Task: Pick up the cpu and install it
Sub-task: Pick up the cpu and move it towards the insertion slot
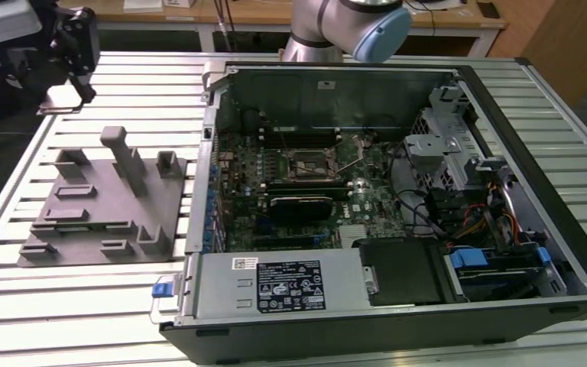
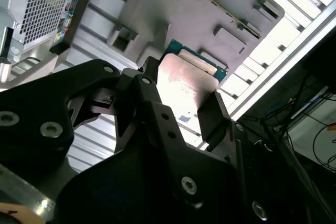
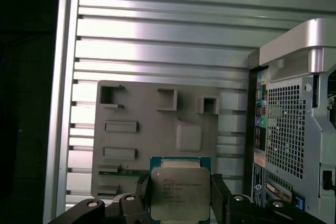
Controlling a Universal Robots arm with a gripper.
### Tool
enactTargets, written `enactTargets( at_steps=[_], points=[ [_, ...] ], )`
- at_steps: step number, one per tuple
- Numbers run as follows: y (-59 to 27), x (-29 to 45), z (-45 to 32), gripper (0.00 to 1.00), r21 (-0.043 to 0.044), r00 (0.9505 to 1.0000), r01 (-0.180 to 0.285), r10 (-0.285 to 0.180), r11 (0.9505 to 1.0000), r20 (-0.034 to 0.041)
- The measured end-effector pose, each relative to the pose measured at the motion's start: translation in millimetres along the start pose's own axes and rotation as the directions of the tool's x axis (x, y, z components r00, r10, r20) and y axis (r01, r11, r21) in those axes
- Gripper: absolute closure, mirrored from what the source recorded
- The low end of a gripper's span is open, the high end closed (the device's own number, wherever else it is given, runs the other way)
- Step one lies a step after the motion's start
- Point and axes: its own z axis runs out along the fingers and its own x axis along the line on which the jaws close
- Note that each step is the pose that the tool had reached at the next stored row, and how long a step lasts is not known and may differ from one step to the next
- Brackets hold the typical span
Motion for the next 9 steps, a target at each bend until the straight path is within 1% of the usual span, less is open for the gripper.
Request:
enactTargets(
  at_steps=[4, 9],
  points=[
    [-0.5, -12.6, 0.4, 0.46, 0.0, 1.0, 0.0, 0.0, 1.0, 0.0],
    [-1.2, -31.3, 0.9, 0.46, 0.0, 1.0, 0.0, 0.0, 1.0, 0.0]
  ],
)
